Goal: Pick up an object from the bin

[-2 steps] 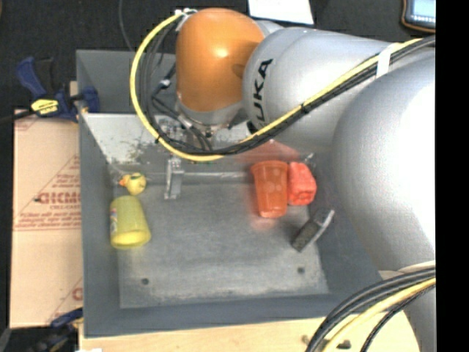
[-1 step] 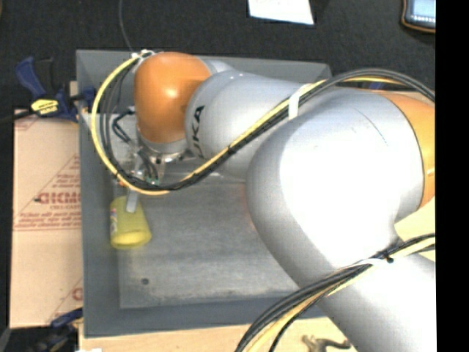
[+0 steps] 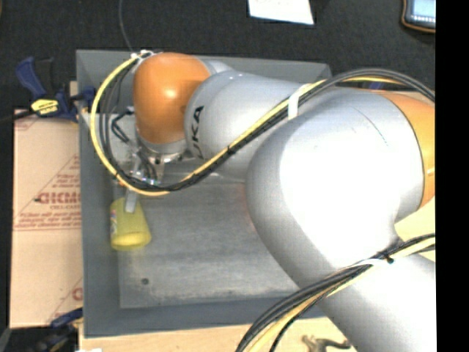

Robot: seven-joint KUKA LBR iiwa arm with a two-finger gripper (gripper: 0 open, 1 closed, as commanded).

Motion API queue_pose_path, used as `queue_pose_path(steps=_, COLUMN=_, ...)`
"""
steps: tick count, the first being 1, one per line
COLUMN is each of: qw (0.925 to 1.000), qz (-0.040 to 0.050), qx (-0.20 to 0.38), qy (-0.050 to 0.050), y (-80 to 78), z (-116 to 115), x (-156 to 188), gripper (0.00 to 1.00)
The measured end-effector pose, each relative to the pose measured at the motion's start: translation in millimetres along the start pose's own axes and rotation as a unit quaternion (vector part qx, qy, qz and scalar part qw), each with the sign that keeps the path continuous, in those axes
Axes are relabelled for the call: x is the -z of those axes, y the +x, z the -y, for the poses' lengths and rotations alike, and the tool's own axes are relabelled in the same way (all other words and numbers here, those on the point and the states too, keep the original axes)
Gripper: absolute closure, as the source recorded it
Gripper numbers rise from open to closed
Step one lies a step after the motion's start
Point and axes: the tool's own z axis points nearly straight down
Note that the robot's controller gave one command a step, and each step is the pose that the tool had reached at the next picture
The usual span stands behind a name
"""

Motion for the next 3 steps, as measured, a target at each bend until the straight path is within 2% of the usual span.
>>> queue_pose_path(steps=1, qw=0.9979, qz=0.0040, qx=-0.065, qy=-0.002, y=6.2, z=-4.3, x=19.1, gripper=0.00)
queue_pose_path(steps=2, qw=0.9994, qz=0.0003, qx=-0.034, qy=0.000, y=7.6, z=1.2, x=-7.9, gripper=0.00)
queue_pose_path(steps=3, qw=0.9956, qz=0.0019, qx=-0.094, qy=-0.001, y=8.5, z=-1.6, x=-14.2, gripper=1.00)
